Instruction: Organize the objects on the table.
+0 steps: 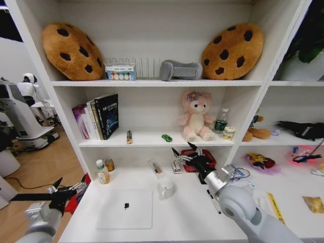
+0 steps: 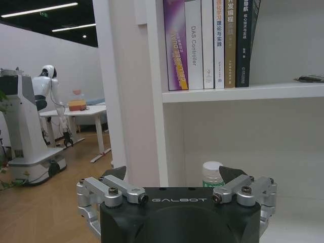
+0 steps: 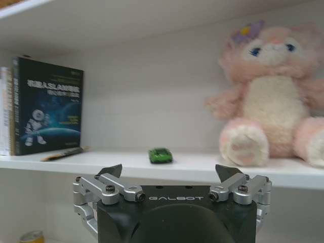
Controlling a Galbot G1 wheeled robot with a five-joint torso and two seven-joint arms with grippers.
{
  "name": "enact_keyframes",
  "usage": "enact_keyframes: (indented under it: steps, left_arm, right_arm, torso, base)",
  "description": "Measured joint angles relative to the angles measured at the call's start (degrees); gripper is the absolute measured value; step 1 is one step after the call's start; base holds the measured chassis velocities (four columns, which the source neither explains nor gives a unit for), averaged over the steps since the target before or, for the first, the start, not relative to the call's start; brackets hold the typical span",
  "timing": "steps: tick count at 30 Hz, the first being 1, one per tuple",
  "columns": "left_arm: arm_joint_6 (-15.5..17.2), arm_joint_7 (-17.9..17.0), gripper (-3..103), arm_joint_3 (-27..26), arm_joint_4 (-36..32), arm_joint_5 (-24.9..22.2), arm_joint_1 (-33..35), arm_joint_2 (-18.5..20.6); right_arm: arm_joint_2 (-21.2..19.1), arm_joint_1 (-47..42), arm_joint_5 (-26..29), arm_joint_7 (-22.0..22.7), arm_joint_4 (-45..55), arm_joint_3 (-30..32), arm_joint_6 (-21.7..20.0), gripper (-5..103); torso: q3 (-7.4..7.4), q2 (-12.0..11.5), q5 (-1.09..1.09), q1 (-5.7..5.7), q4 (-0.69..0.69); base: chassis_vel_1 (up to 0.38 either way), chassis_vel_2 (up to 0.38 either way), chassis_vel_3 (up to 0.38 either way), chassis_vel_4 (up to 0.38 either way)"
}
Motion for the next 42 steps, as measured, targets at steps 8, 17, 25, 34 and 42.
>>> enact_keyframes:
  steps: [8,17,25,34,42]
  left_arm:
    - [-0.2,0.0,100,-0.6,-0.4,-0.2,-0.2,0.3]
    - [-0.3,0.0,100,-0.2,-0.1,-0.1,-0.5,0.3]
    - [-0.8,0.0,100,0.4,0.2,0.2,-0.8,-0.1]
    - [-0.9,0.1,100,0.8,0.2,0.9,-0.8,-0.6]
    - [-0.9,0.1,100,1.0,0.1,1.3,-0.5,-1.0]
  right_arm:
    - [3.8,-14.5,-4.5,5.8,-0.9,8.4,1.5,100]
    - [6.6,-20.3,-5.1,7.0,-2.0,10.3,1.7,100]
    - [6.9,-22.2,-7.5,1.0,-5.1,14.8,5.4,100]
    - [9.1,-26.1,-7.6,0.7,-3.6,14.4,5.7,97]
    - [9.2,-27.4,-6.9,-1.4,-9.2,16.2,4.4,88]
  torso:
    - [0.0,0.0,0.0,0.0,-0.02]
    - [0.0,0.0,0.0,0.0,0.0]
    - [0.01,0.0,-0.01,0.0,0.0]
    - [0.0,0.0,0.0,0.0,-0.03]
    - [0.0,0.0,0.0,0.0,-0.01]
  base:
    - [0.0,0.0,0.0,0.0]
    - [0.0,0.0,0.0,0.0]
    - [0.0,0.0,0.0,0.0]
    - [0.0,0.0,0.0,0.0]
    - [0.0,0.0,0.0,0.0]
